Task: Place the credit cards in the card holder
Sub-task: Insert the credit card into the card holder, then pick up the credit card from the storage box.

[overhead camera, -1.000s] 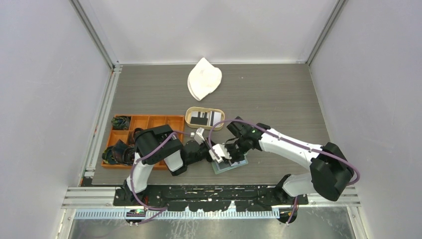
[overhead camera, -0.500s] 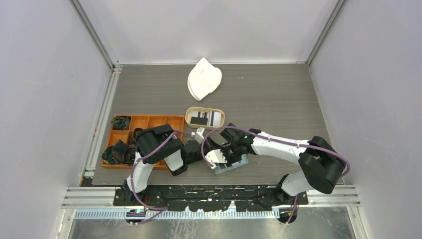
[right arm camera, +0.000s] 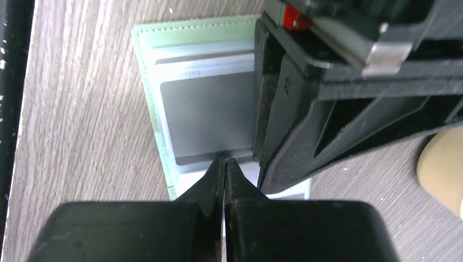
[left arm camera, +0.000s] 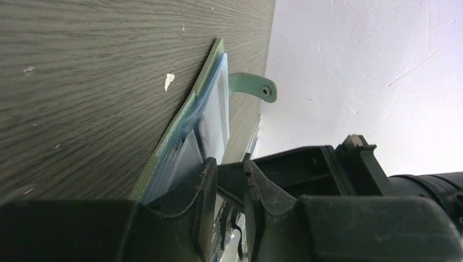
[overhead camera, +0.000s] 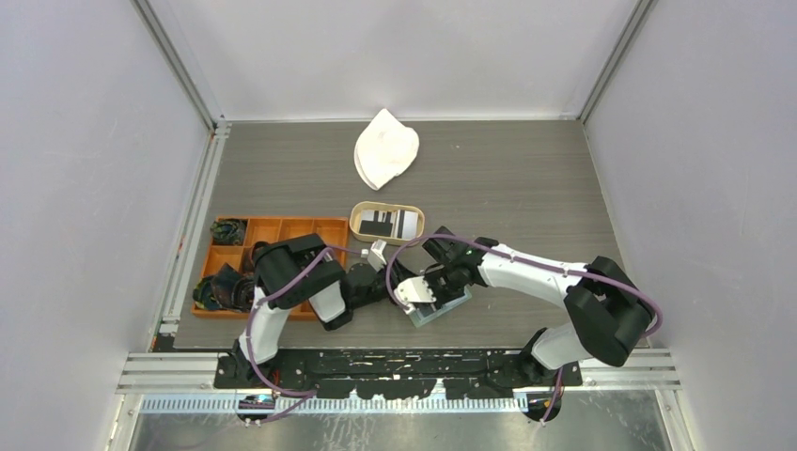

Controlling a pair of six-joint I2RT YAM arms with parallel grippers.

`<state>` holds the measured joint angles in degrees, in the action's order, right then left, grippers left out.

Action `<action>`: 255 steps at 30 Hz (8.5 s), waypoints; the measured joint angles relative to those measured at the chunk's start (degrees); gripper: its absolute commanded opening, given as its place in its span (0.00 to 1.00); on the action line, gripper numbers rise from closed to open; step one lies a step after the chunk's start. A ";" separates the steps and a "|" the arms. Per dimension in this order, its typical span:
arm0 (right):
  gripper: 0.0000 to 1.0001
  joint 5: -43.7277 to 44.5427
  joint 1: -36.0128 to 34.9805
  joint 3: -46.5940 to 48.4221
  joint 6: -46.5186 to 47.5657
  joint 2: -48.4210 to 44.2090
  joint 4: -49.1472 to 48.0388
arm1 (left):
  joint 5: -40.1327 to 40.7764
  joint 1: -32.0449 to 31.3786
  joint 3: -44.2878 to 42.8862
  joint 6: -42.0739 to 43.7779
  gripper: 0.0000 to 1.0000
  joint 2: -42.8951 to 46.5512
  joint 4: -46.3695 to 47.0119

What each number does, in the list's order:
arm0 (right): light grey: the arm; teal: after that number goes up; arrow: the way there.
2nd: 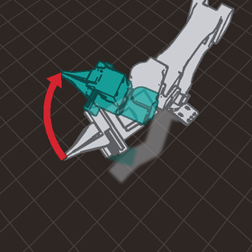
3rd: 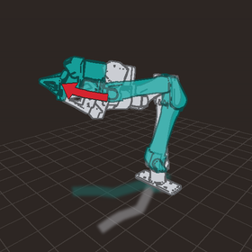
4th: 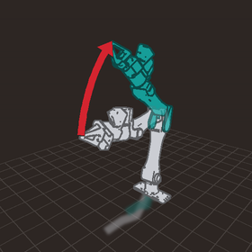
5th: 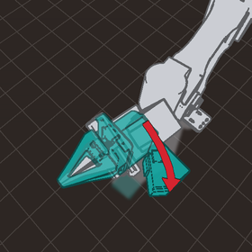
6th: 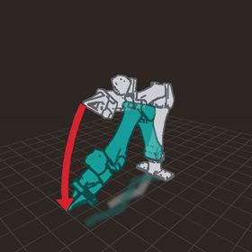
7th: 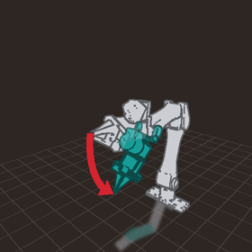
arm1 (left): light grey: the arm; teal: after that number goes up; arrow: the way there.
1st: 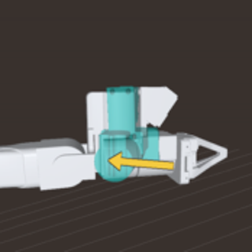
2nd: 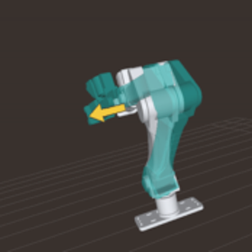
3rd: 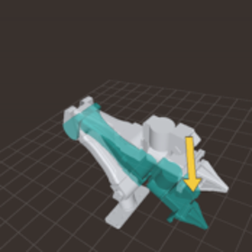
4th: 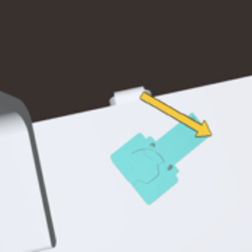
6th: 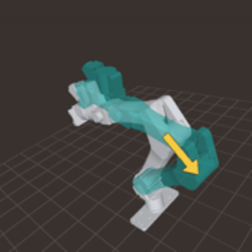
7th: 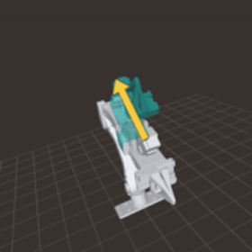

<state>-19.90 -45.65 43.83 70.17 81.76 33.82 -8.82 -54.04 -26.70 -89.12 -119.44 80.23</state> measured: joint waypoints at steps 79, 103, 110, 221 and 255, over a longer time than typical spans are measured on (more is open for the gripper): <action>0.38 -26.27 31.95 12.41 -44.22 6.58 9.22 | 5.31 -0.15 -8.50 48.57 0.50 43.15 -52.83; 0.35 -21.97 31.89 19.69 -46.51 22.53 20.06 | 4.83 -4.98 5.20 39.95 0.47 41.46 -44.48; 0.34 -20.35 31.61 21.59 -45.70 26.64 22.10 | 8.24 -6.60 2.73 38.91 0.45 37.09 -45.97; 0.13 -32.98 26.84 26.51 -48.65 37.88 26.75 | 10.38 -4.79 -1.66 39.12 0.44 38.99 -56.48; 0.95 -27.96 31.04 20.92 -70.36 9.44 -11.61 | -10.47 22.88 -22.99 48.61 0.58 22.45 -63.01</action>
<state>-47.86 -14.61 64.75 -0.19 91.20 22.22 -19.29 -31.16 -49.69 -40.51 -96.99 17.21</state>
